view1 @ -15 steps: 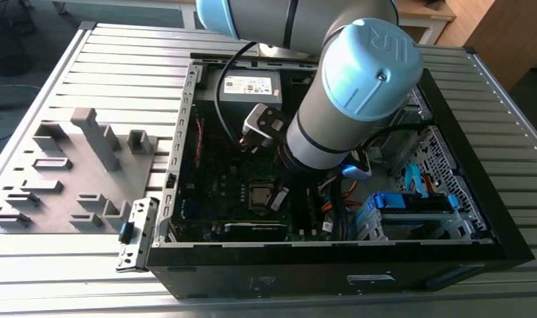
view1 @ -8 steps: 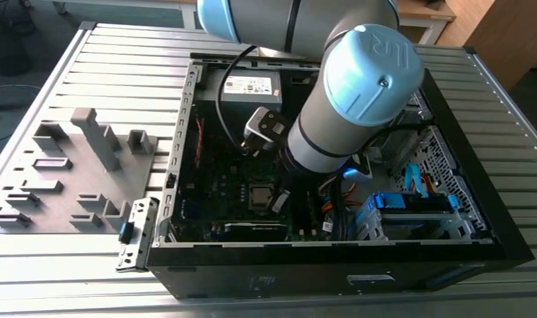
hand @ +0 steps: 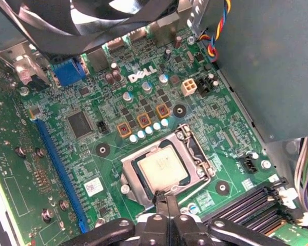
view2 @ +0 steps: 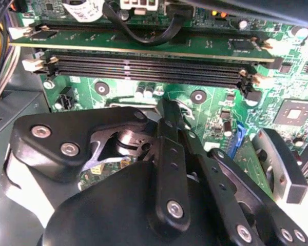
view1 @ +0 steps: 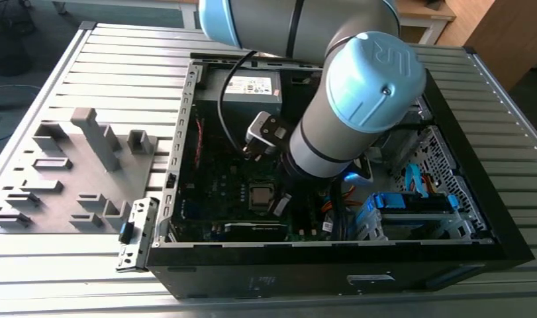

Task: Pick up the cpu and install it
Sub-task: 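Install the first cpu locking lever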

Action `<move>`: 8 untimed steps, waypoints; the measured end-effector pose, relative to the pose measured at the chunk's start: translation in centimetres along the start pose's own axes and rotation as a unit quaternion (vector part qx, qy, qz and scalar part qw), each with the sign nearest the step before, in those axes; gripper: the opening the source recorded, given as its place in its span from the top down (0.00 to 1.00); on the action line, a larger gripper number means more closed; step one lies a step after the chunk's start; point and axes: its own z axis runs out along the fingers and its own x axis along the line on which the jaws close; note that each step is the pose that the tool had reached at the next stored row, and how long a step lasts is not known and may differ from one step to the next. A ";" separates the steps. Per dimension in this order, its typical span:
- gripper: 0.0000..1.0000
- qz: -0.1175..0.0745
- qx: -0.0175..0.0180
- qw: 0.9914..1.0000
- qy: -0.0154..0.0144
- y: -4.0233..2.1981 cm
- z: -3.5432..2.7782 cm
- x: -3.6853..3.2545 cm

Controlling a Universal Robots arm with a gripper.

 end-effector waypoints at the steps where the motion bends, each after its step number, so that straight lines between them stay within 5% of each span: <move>1: 0.88 0.000 0.000 1.000 0.000 -0.04 0.06 0.02; 8: 0.88 0.000 0.000 1.000 0.000 -0.12 0.17 0.01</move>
